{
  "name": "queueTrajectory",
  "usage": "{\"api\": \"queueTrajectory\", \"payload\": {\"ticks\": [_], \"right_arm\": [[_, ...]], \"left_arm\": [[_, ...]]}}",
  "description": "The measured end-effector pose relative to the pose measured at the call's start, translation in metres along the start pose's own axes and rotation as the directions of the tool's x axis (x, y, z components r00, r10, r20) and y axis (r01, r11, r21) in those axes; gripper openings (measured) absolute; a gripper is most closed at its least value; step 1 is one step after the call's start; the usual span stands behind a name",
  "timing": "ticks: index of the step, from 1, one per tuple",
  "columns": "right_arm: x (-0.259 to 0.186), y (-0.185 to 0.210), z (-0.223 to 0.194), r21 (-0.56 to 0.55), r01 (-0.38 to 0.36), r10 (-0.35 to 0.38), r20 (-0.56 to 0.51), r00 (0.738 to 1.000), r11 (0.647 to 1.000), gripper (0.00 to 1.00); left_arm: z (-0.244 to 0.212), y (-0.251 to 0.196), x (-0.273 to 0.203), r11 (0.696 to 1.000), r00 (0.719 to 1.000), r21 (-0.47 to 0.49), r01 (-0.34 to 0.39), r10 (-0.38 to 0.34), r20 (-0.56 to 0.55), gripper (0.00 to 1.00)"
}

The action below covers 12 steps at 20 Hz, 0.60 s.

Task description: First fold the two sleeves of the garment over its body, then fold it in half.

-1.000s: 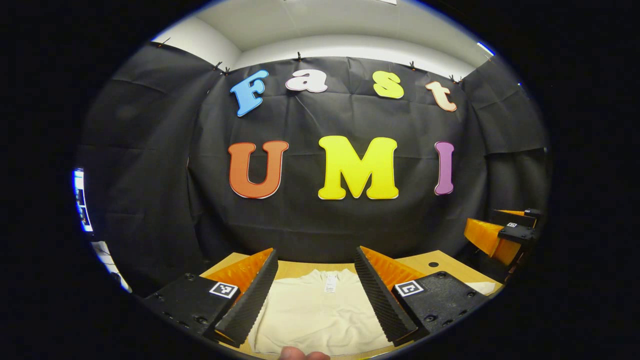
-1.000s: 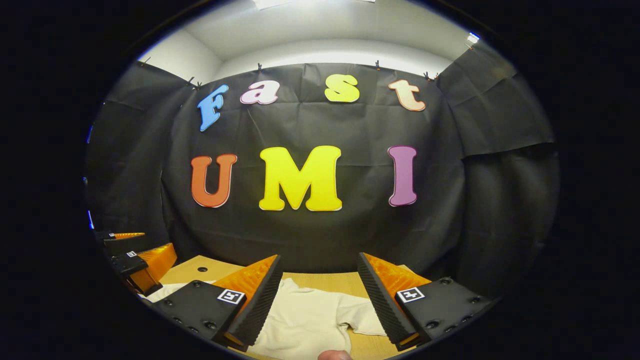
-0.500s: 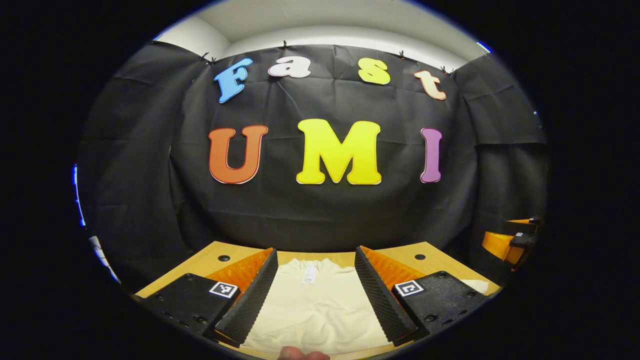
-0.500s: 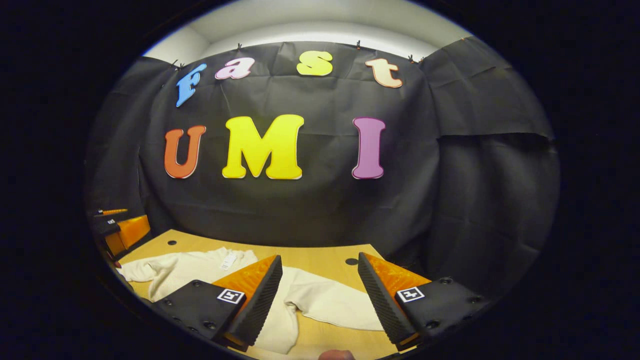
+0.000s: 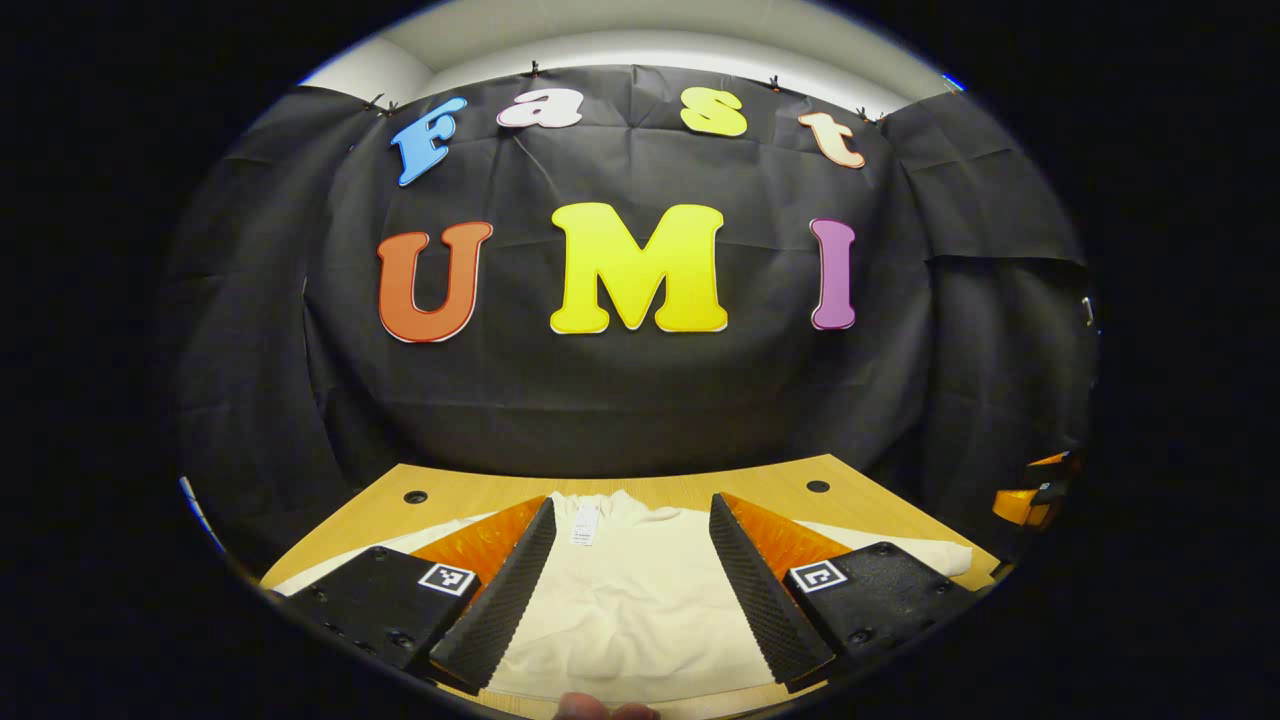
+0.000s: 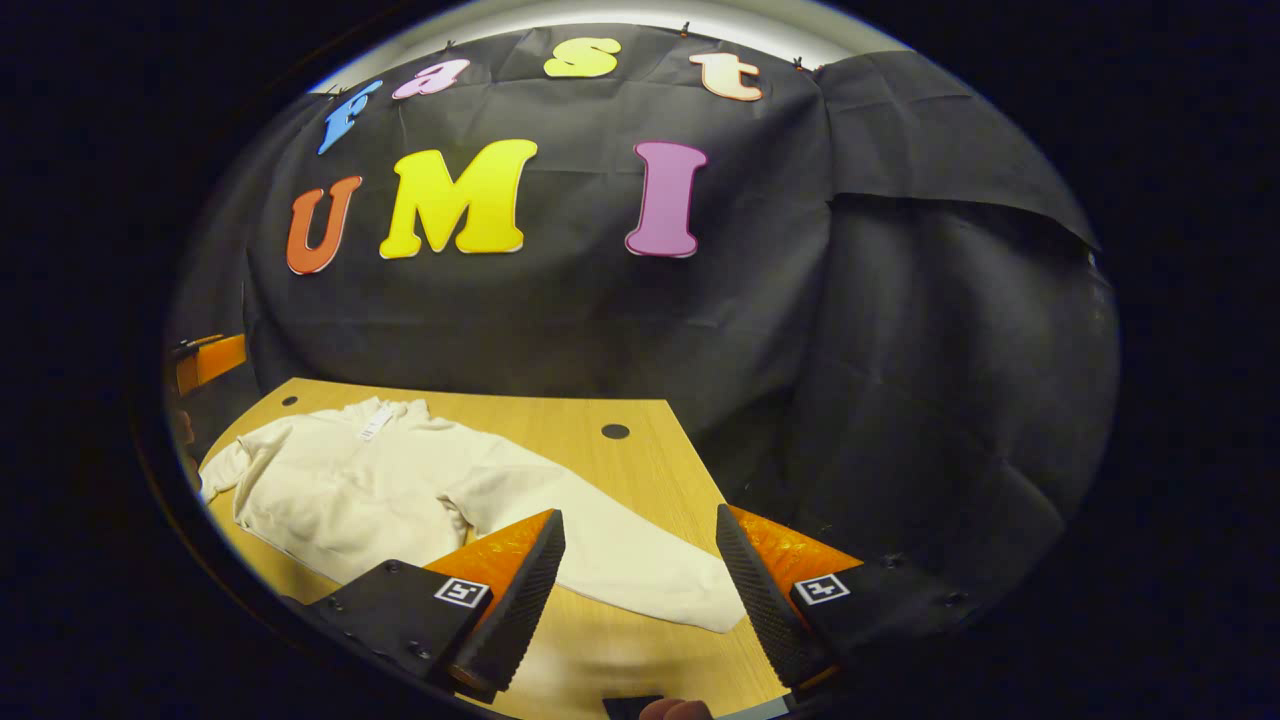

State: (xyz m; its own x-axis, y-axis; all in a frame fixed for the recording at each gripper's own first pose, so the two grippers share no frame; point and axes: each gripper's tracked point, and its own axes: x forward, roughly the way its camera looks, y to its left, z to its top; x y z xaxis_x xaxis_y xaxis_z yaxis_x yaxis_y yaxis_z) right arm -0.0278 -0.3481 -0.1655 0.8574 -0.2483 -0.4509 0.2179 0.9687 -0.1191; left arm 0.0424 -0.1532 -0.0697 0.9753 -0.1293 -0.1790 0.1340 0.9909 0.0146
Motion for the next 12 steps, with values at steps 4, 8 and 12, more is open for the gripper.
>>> {"api": "queueTrajectory", "payload": {"ticks": [4, 8, 12], "right_arm": [[0.03, -0.033, -0.04, -0.011, 0.019, -0.02, -0.101, 0.995, 1.0, 0.94], [0.067, -0.048, -0.092, -0.015, 0.02, -0.023, -0.23, 0.973, 1.0, 0.94], [0.092, -0.058, -0.134, -0.003, 0.026, -0.026, -0.309, 0.951, 1.0, 0.94]], "left_arm": [[-0.004, -0.006, -0.001, 1.0, 1.0, 0.005, 0.011, -0.011, -0.018, 0.98], [-0.003, -0.016, -0.003, 0.998, 0.999, -0.022, 0.05, -0.051, -0.018, 0.98], [-0.009, -0.008, -0.001, 1.0, 0.998, 0.013, 0.027, -0.026, -0.056, 0.98]]}}
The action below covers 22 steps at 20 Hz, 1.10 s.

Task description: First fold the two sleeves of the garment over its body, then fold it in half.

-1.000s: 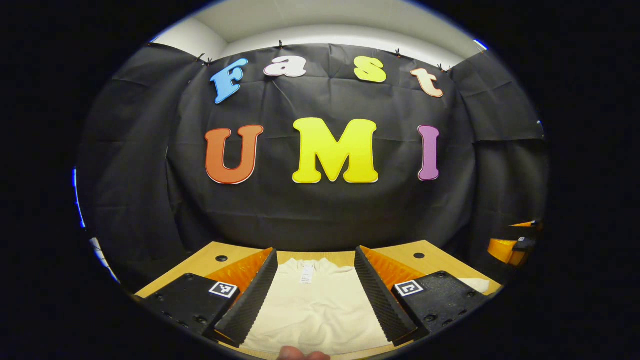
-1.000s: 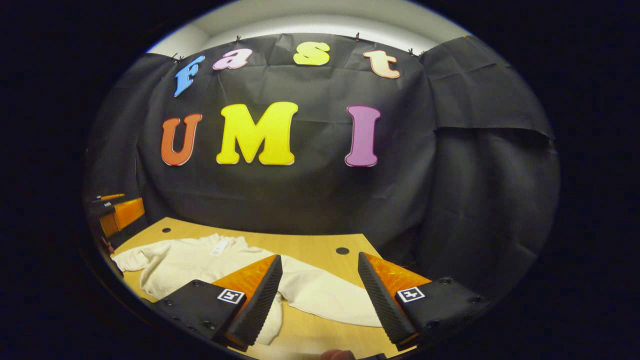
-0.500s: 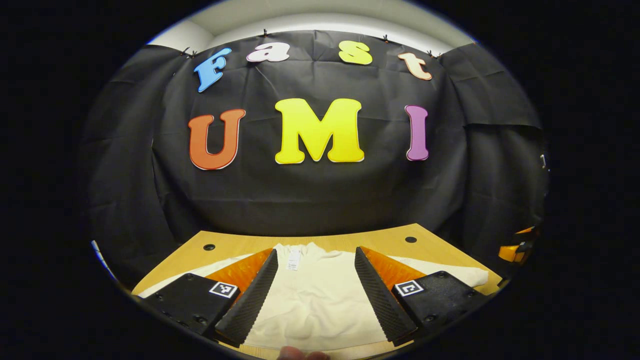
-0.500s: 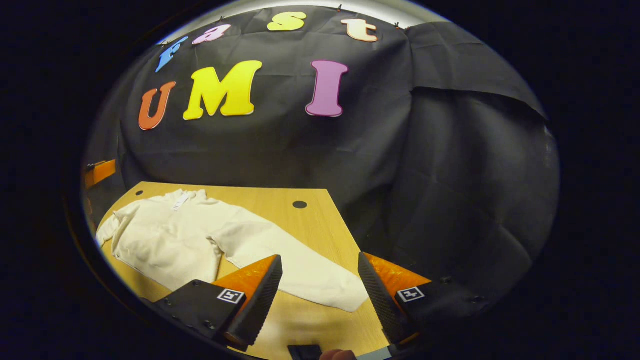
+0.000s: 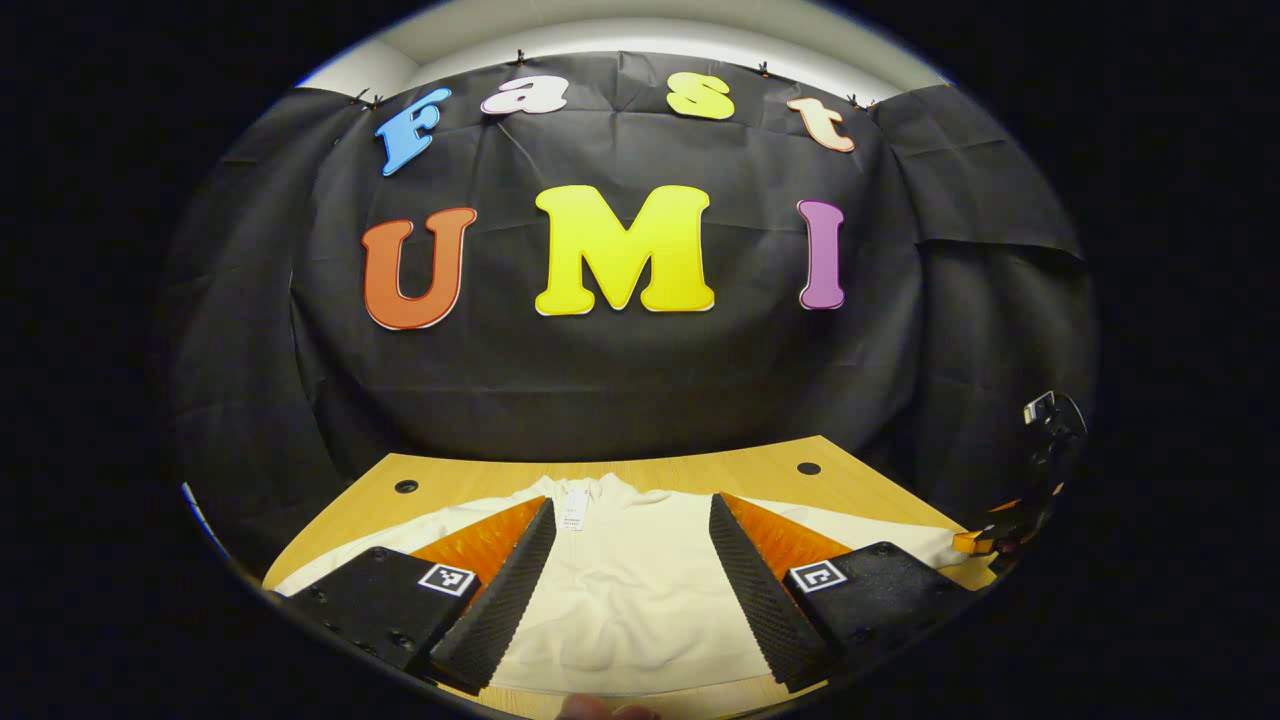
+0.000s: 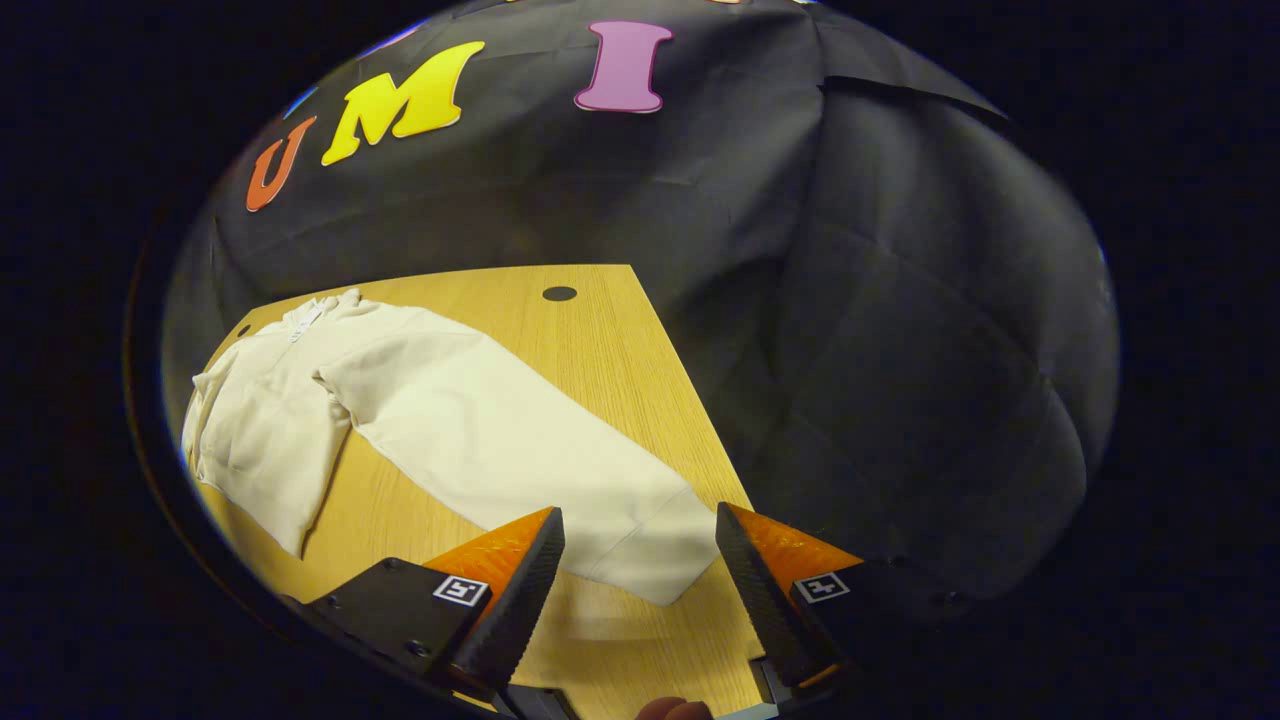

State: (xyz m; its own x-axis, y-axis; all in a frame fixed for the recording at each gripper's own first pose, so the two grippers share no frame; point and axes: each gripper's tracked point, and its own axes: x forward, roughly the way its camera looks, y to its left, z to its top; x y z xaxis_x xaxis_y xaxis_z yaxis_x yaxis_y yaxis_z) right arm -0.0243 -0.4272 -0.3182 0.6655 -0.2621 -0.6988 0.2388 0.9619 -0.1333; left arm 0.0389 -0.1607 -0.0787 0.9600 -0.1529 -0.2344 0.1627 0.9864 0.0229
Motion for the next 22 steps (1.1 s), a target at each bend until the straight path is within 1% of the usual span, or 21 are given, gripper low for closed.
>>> {"api": "queueTrajectory", "payload": {"ticks": [4, 6, 9, 12, 13, 14, 16, 17, 18, 19, 20, 22], "right_arm": [[0.024, -0.001, -0.017, 0.039, -0.03, 0.032, -0.057, 0.998, 0.999, 0.95], [0.031, -0.004, -0.026, 0.048, -0.032, 0.036, -0.081, 0.996, 0.998, 0.94], [0.039, -0.005, -0.03, 0.091, -0.048, 0.056, -0.083, 0.995, 0.995, 0.95], [0.038, -0.005, -0.035, 0.088, -0.063, 0.071, -0.09, 0.993, 0.994, 0.95], [0.036, -0.004, -0.037, 0.081, -0.066, 0.074, -0.099, 0.992, 0.994, 0.94], [0.036, 0.0, -0.034, 0.082, -0.072, 0.079, -0.092, 0.993, 0.994, 0.95], [0.038, 0.001, -0.035, 0.102, -0.06, 0.069, -0.089, 0.994, 0.993, 0.72], [0.039, 0.0, -0.033, 0.108, -0.059, 0.069, -0.091, 0.993, 0.992, 0.54], [0.04, -0.001, -0.032, 0.107, -0.051, 0.061, -0.093, 0.994, 0.993, 0.49], [0.041, -0.003, -0.034, 0.103, -0.043, 0.053, -0.096, 0.994, 0.994, 0.39], [0.04, -0.003, -0.033, 0.096, -0.04, 0.05, -0.104, 0.993, 0.995, 0.26], [0.038, -0.006, -0.033, 0.089, -0.021, 0.033, -0.132, 0.991, 0.996, 0.23]], "left_arm": [[-0.003, 0.005, 0.0, 1.0, 1.0, 0.024, -0.02, 0.02, -0.018, 0.98], [-0.005, 0.007, 0.0, 0.999, 0.999, 0.033, -0.023, 0.023, -0.029, 0.98], [-0.001, 0.008, 0.0, 0.998, 0.999, 0.053, -0.031, 0.032, -0.023, 0.98], [-0.001, 0.005, 0.002, 0.998, 1.0, 0.055, -0.02, 0.021, -0.02, 0.98], [-0.003, 0.004, 0.002, 0.998, 1.0, 0.052, -0.018, 0.019, -0.025, 0.98], [-0.004, 0.003, 0.003, 0.999, 0.999, 0.051, -0.018, 0.02, -0.028, 0.98], [-0.001, 0.004, 0.003, 0.998, 0.999, 0.053, -0.023, 0.024, -0.025, 0.98], [-0.001, 0.005, 0.002, 0.998, 0.999, 0.056, -0.024, 0.026, -0.024, 0.98], [0.0, 0.007, 0.002, 0.998, 0.999, 0.057, -0.028, 0.029, -0.022, 0.98], [-0.001, 0.008, 0.001, 0.998, 0.999, 0.056, -0.033, 0.035, -0.02, 0.98], [0.0, 0.009, 0.001, 0.998, 0.999, 0.055, -0.037, 0.038, -0.02, 0.98], [0.0, 0.015, -0.001, 0.997, 0.999, 0.054, -0.05, 0.051, -0.019, 0.98]]}}
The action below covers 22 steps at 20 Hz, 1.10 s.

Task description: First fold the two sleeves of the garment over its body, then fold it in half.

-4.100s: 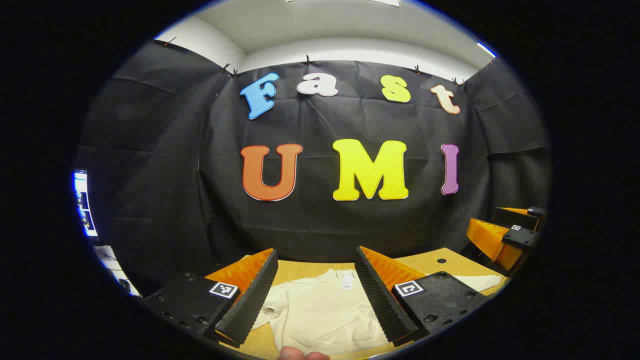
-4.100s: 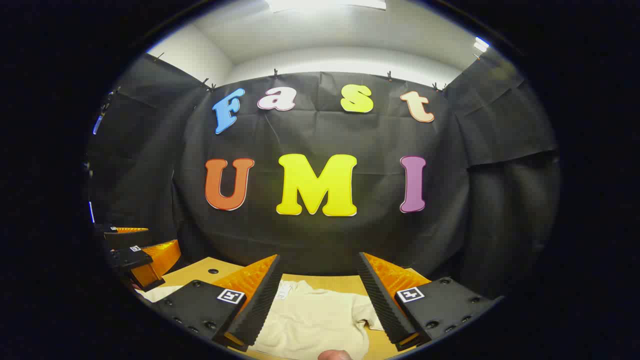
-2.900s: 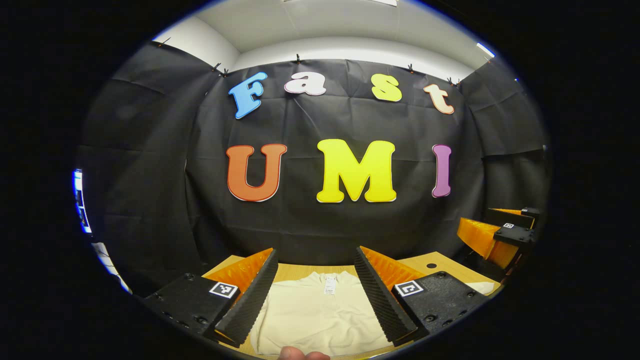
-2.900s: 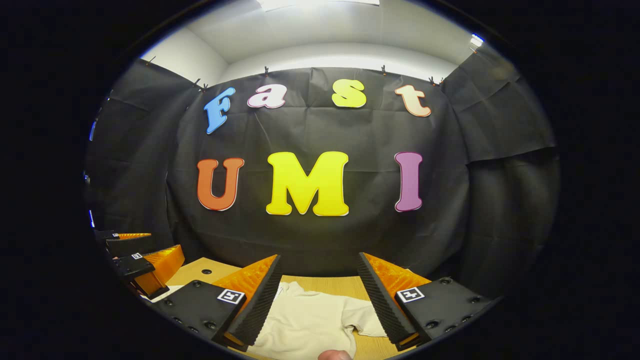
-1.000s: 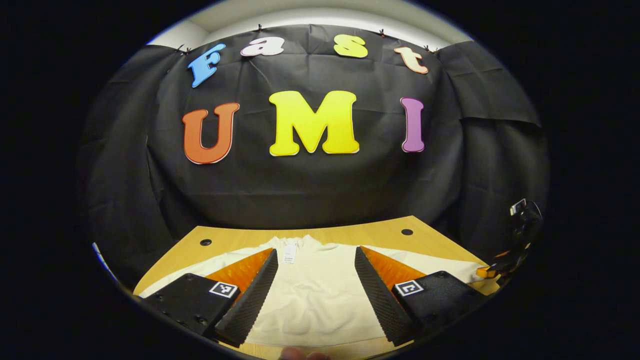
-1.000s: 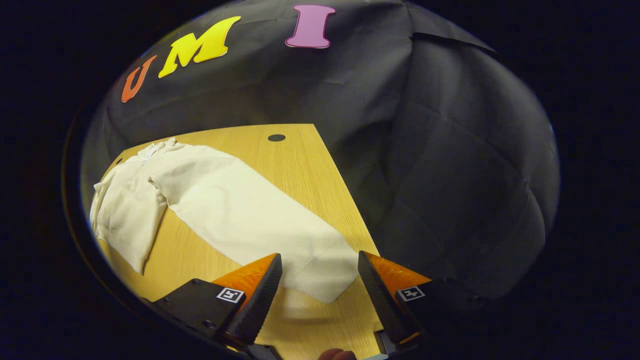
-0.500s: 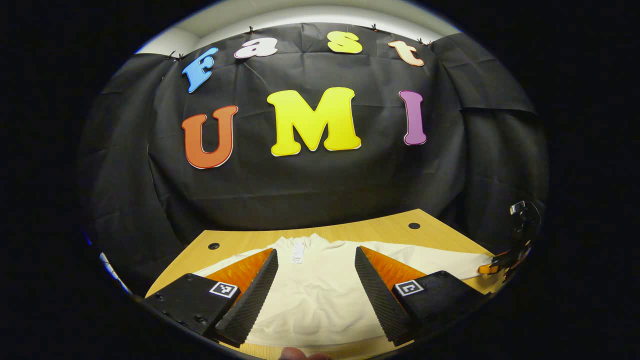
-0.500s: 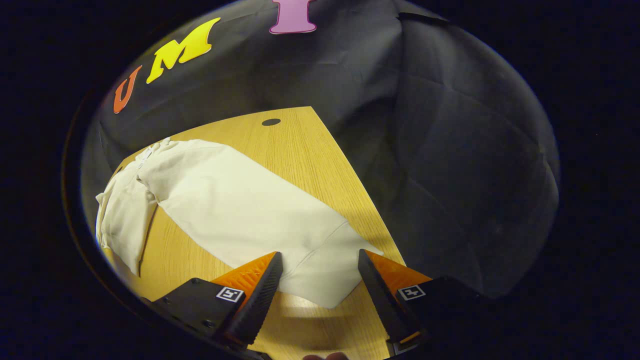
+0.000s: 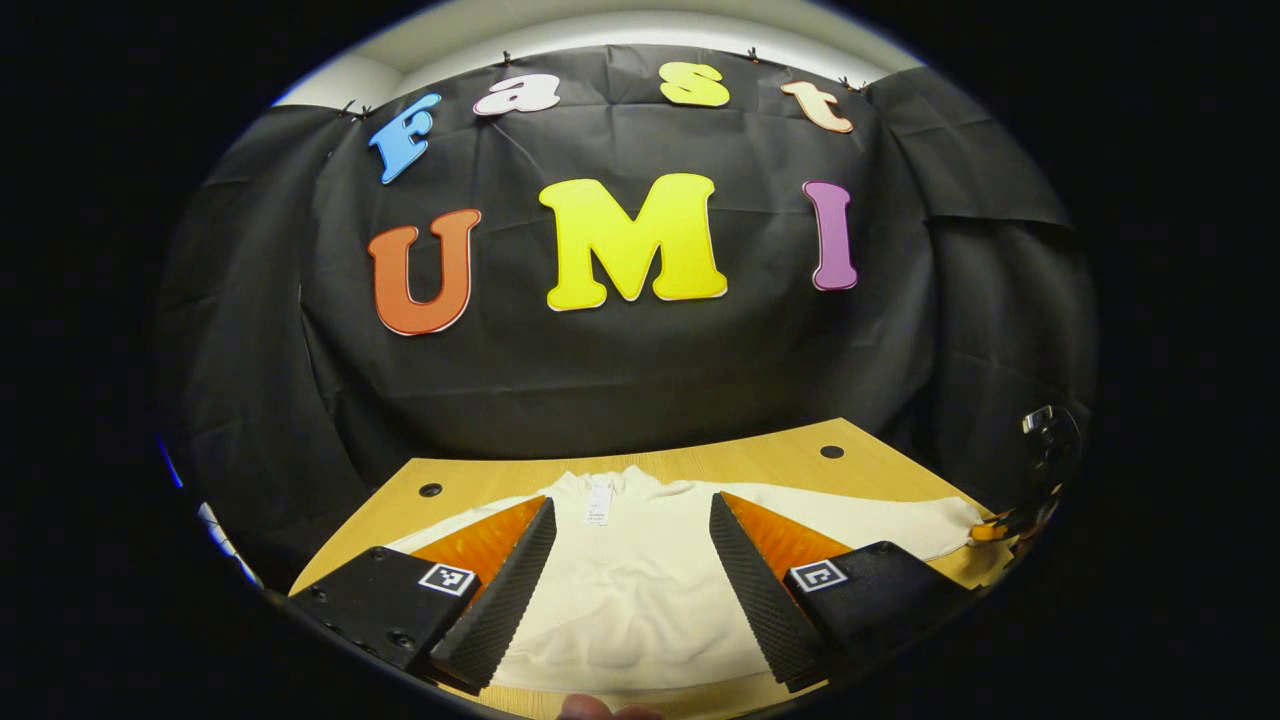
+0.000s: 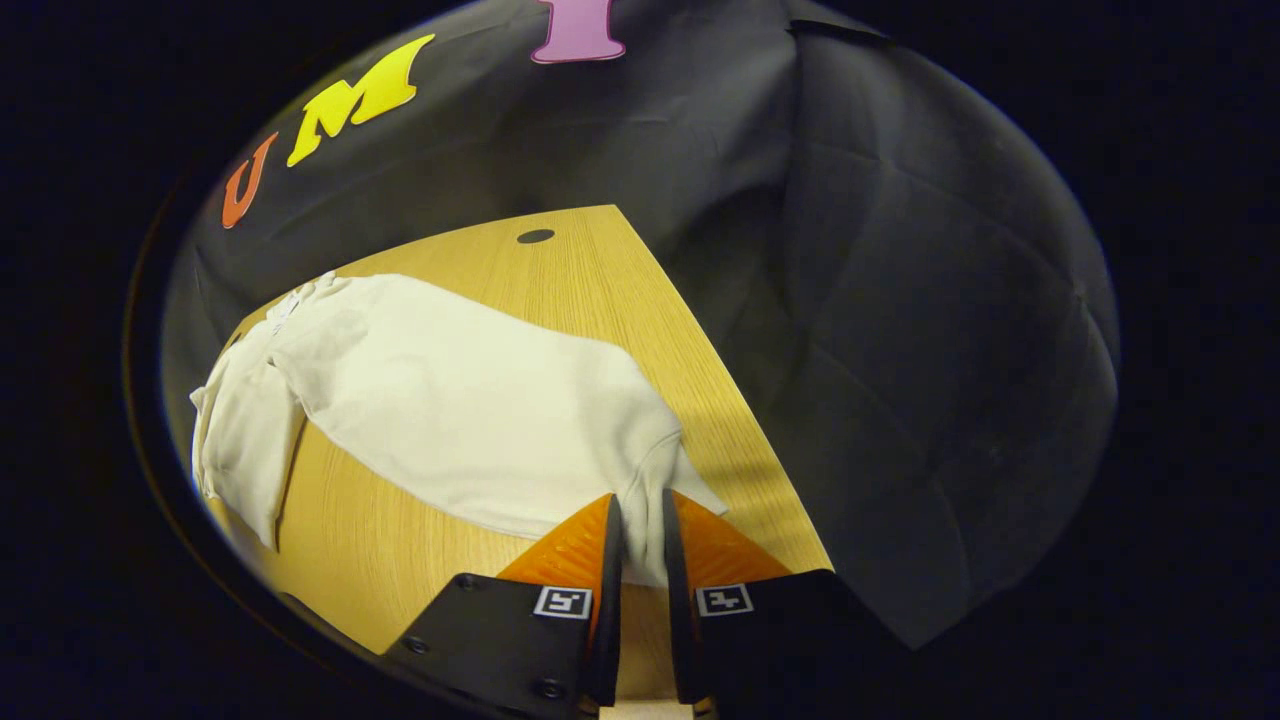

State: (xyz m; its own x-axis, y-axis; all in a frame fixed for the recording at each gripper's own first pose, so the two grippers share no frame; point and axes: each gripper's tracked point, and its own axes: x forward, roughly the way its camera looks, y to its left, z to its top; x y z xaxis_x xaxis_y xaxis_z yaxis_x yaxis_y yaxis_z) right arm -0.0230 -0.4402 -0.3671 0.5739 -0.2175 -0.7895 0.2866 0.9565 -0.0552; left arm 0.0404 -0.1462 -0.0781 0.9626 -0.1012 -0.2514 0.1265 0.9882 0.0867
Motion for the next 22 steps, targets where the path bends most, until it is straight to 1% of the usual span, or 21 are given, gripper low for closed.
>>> {"api": "queueTrajectory", "payload": {"ticks": [1, 3, 4, 7, 10, 12, 14, 16, 18, 22], "right_arm": [[0.0, 0.0, 0.0, 0.004, 0.009, -0.009, -0.011, 1.0, 1.0, 0.08], [-0.005, 0.003, 0.006, 0.039, 0.004, -0.003, -0.03, 1.0, 0.999, 0.08], [-0.002, 0.004, 0.008, 0.056, -0.001, 0.002, -0.026, 1.0, 0.998, 0.01], [-0.022, 0.006, 0.027, 0.061, -0.004, 0.003, 0.019, 1.0, 0.998, 0.0], [-0.042, 0.014, 0.055, 0.03, -0.021, 0.019, 0.067, 0.998, 0.999, 0.01], [-0.058, 0.021, 0.072, 0.009, -0.022, 0.022, 0.079, 0.997, 1.0, 0.01], [-0.075, 0.037, 0.102, 0.002, -0.043, 0.043, 0.115, 0.992, 0.999, 0.01], [-0.091, 0.055, 0.131, -0.035, -0.06, 0.064, 0.155, 0.986, 0.998, 0.01], [-0.106, 0.081, 0.161, -0.073, -0.088, 0.1, 0.188, 0.977, 0.993, 0.01], [-0.121, 0.133, 0.208, -0.151, -0.141, 0.171, 0.213, 0.962, 0.978, 0.01]], "left_arm": [[-0.001, 0.002, -0.002, 1.0, 1.0, 0.0, -0.007, 0.007, 0.002, 0.98], [0.0, 0.007, -0.005, 1.0, 1.0, -0.006, -0.017, 0.017, 0.009, 0.98], [0.001, 0.008, -0.006, 1.0, 1.0, -0.007, -0.02, 0.02, 0.014, 0.98], [0.002, 0.015, -0.01, 0.999, 0.999, -0.015, -0.032, 0.033, 0.026, 0.98], [0.0, 0.025, -0.012, 0.998, 0.998, -0.032, -0.047, 0.048, 0.031, 0.98], [-0.002, 0.033, -0.013, 0.997, 0.997, -0.039, -0.066, 0.067, 0.027, 0.98], [-0.005, 0.044, -0.016, 0.995, 0.995, -0.045, -0.094, 0.096, 0.028, 0.98], [-0.006, 0.055, -0.019, 0.991, 0.993, -0.069, -0.112, 0.114, 0.03, 0.98], [-0.009, 0.066, -0.021, 0.987, 0.991, -0.091, -0.131, 0.134, 0.028, 0.98], [-0.014, 0.092, -0.028, 0.978, 0.984, -0.11, -0.175, 0.178, 0.021, 0.98]]}}
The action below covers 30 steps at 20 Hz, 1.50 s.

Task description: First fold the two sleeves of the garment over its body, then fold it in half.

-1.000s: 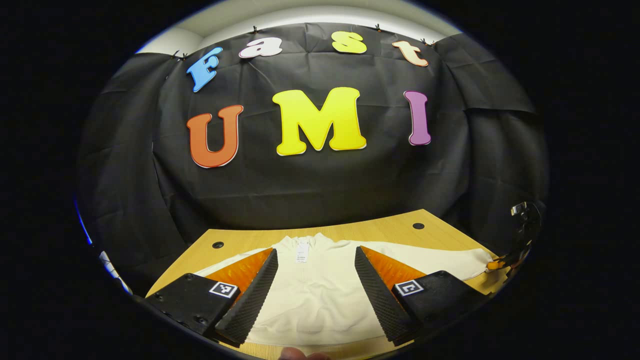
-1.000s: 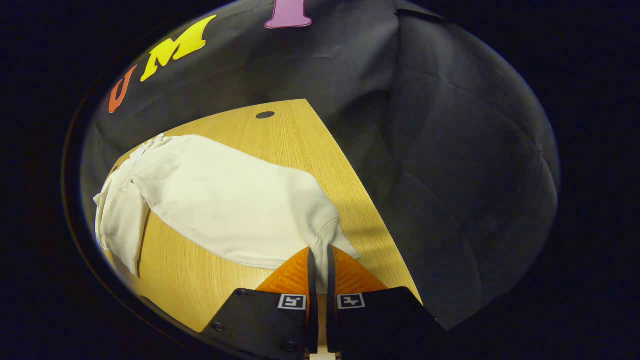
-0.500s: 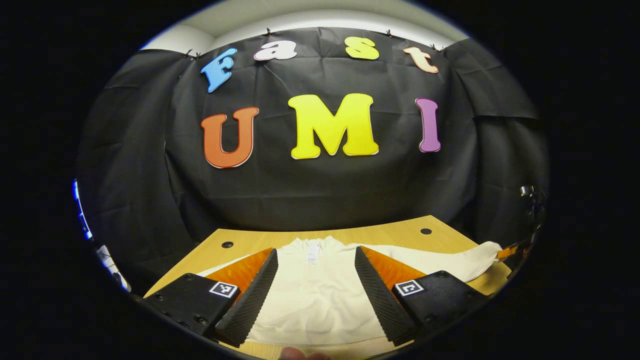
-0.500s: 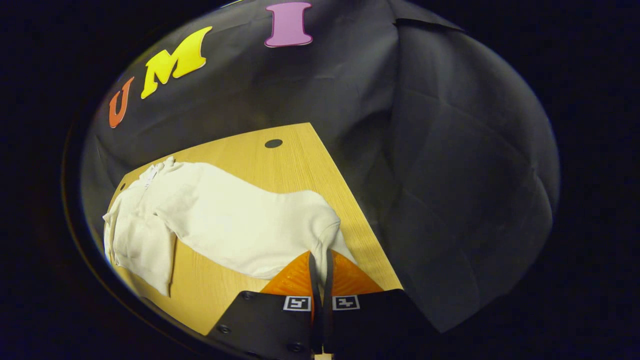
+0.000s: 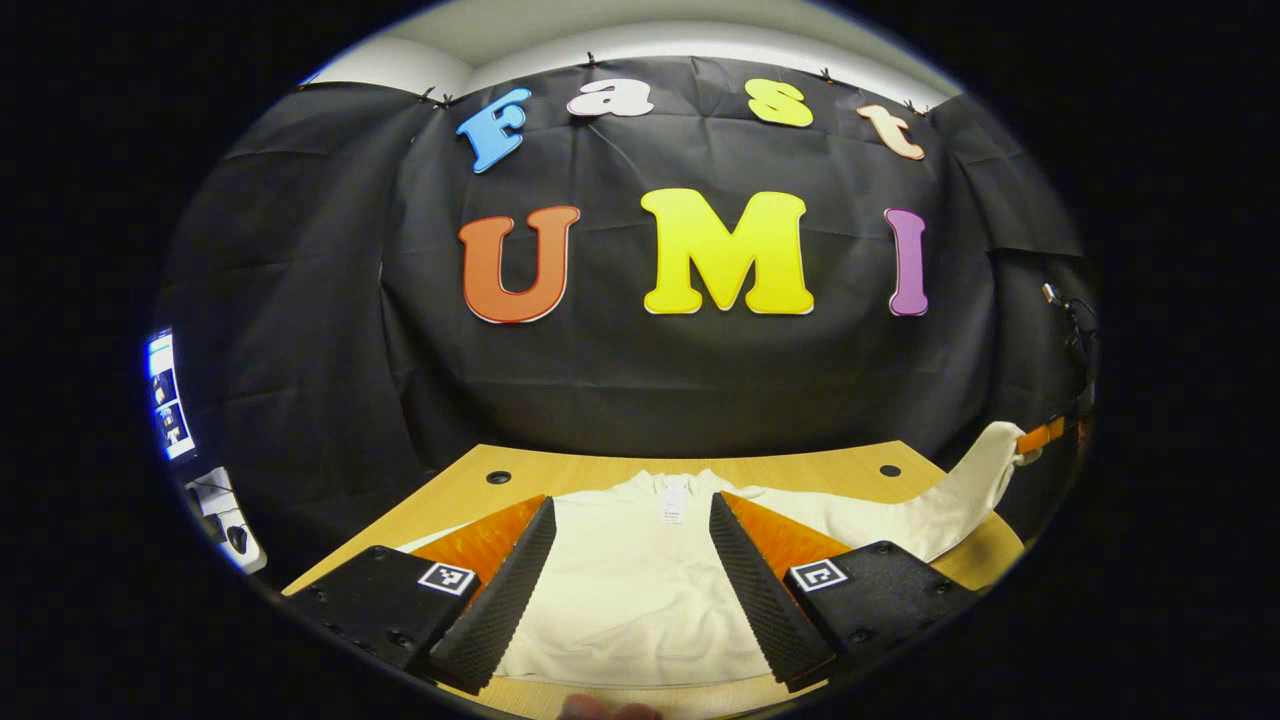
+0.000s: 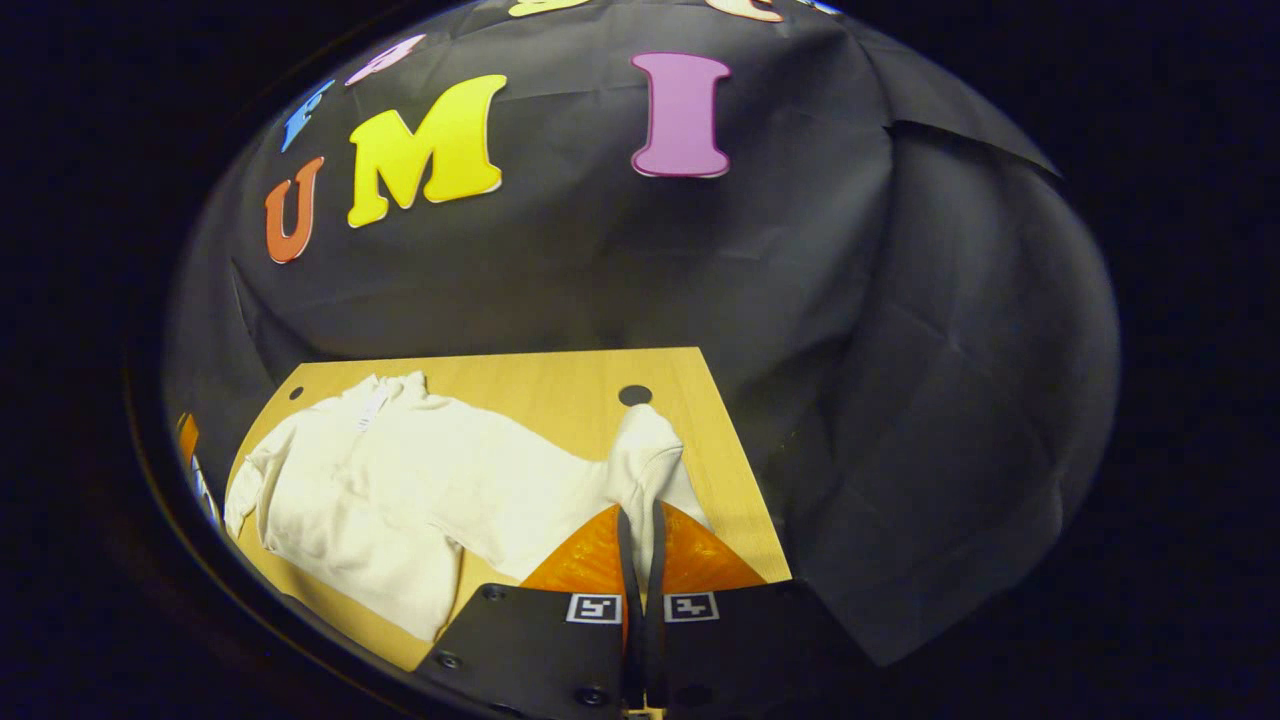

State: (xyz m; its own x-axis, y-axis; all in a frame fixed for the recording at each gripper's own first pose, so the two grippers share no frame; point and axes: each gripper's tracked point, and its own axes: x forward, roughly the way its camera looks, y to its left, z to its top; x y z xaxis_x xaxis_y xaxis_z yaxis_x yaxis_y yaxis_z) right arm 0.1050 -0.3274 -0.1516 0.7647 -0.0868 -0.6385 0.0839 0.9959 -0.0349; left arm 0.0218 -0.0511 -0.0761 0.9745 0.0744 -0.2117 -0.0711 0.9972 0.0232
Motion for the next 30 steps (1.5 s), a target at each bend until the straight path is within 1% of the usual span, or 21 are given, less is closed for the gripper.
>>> {"api": "queueTrajectory", "payload": {"ticks": [3, 6, 10, 14, 18, 20, 23, 25, 27, 29, 30], "right_arm": [[0.005, 0.041, 0.042, -0.049, -0.056, 0.057, 0.034, 0.998, 0.997, 0.01], [0.011, 0.092, 0.079, -0.096, -0.121, 0.127, 0.057, 0.99, 0.988, 0.01], [0.023, 0.171, 0.106, -0.161, -0.213, 0.225, 0.06, 0.973, 0.964, 0.0], [0.035, 0.261, 0.117, -0.246, -0.302, 0.321, 0.04, 0.946, 0.921, 0.01], [0.051, 0.357, 0.103, -0.311, -0.393, 0.411, -0.01, 0.912, 0.865, 0.01], [0.061, 0.39, 0.091, -0.311, -0.417, 0.43, -0.029, 0.902, 0.854, 0.01], [0.086, 0.44, 0.068, -0.326, -0.44, 0.443, -0.067, 0.894, 0.837, 0.01], [0.104, 0.469, 0.048, -0.328, -0.446, 0.436, -0.106, 0.893, 0.833, 0.01], [0.123, 0.5, 0.026, -0.33, -0.461, 0.438, -0.145, 0.887, 0.824, 0.01], [0.138, 0.534, 0.004, -0.342, -0.481, 0.451, -0.17, 0.876, 0.807, 0.0], [0.146, 0.55, -0.006, -0.346, -0.487, 0.452, -0.181, 0.874, 0.802, 0.01]], "left_arm": [[0.0, 0.022, -0.004, 0.999, 0.999, -0.022, -0.037, 0.037, 0.003, 0.98], [0.0, 0.048, -0.009, 0.995, 0.996, -0.041, -0.086, 0.087, 0.004, 0.98], [-0.004, 0.081, -0.019, 0.986, 0.988, -0.058, -0.153, 0.154, 0.004, 0.98], [0.001, 0.113, -0.034, 0.977, 0.977, -0.037, -0.21, 0.211, 0.039, 0.98], [-0.001, 0.147, -0.046, 0.961, 0.96, -0.027, -0.275, 0.276, 0.05, 0.98], [-0.004, 0.159, -0.052, 0.957, 0.956, -0.014, -0.288, 0.288, 0.047, 0.98], [-0.008, 0.175, -0.057, 0.954, 0.953, 0.011, -0.3, 0.299, 0.046, 0.98], [-0.012, 0.18, -0.056, 0.954, 0.954, 0.009, -0.298, 0.298, 0.037, 0.98], [-0.02, 0.186, -0.052, 0.957, 0.957, -0.003, -0.289, 0.289, 0.012, 0.98], [-0.026, 0.194, -0.052, 0.958, 0.958, -0.001, -0.288, 0.288, 0.001, 0.98], [-0.028, 0.197, -0.049, 0.958, 0.958, 0.004, -0.288, 0.288, -0.002, 0.98]]}}
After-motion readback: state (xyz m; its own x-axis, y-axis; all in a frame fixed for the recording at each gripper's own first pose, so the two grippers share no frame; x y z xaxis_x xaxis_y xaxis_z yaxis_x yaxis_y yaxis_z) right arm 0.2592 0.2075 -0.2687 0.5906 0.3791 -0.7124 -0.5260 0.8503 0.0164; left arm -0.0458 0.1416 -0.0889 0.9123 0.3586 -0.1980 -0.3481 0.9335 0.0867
